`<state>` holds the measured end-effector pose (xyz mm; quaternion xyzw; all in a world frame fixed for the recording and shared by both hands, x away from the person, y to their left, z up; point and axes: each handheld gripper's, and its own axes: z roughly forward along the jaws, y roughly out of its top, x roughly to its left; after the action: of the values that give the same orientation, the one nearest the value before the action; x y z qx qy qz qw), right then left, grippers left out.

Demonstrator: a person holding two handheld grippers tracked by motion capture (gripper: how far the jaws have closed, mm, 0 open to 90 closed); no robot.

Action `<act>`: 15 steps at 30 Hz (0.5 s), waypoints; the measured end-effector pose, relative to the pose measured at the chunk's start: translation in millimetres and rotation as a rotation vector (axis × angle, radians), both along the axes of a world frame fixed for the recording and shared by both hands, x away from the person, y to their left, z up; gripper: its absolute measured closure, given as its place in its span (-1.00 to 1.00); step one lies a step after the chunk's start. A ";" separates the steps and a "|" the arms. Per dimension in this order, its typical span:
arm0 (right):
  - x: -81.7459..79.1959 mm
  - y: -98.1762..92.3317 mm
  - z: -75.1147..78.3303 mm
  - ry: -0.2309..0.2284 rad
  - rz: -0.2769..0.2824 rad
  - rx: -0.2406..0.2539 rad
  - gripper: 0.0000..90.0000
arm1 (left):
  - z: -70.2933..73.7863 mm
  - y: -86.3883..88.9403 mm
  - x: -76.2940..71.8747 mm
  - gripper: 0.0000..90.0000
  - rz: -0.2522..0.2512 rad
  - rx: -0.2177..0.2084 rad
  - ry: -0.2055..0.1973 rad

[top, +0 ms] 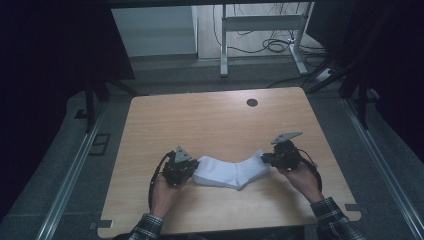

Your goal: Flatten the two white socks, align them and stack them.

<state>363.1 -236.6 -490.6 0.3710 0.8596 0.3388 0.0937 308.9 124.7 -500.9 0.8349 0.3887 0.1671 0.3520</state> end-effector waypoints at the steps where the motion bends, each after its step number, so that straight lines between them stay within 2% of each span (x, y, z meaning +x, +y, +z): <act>1: 0.3 0.7 -2.4 0.007 0.001 -0.005 0.75 | -2.1 -0.3 -0.3 0.87 -0.001 0.009 0.002; 6: 0.4 3.9 -11.9 0.022 0.007 -0.036 0.74 | -10.1 -0.6 -2.9 0.85 -0.001 0.021 0.021; 9: 1.1 4.2 -17.1 0.023 0.007 -0.056 0.67 | -14.4 -2.4 -3.2 0.76 0.005 0.048 0.028; 11: 1.7 3.7 -19.3 0.026 0.003 -0.060 0.56 | -18.4 -4.4 -2.8 0.59 0.013 0.064 0.033; 13: 1.6 2.3 -17.8 0.013 -0.002 -0.055 0.41 | -17.7 -5.6 -3.8 0.37 0.022 0.081 0.015; 15: 1.2 -0.5 -13.3 -0.009 -0.009 -0.037 0.33 | -14.6 -5.7 -4.9 0.11 0.038 0.074 -0.005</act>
<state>364.2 -237.1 -503.9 0.3717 0.8635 0.3240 0.1061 304.0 119.0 -515.5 0.8394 0.3972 0.1904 0.3185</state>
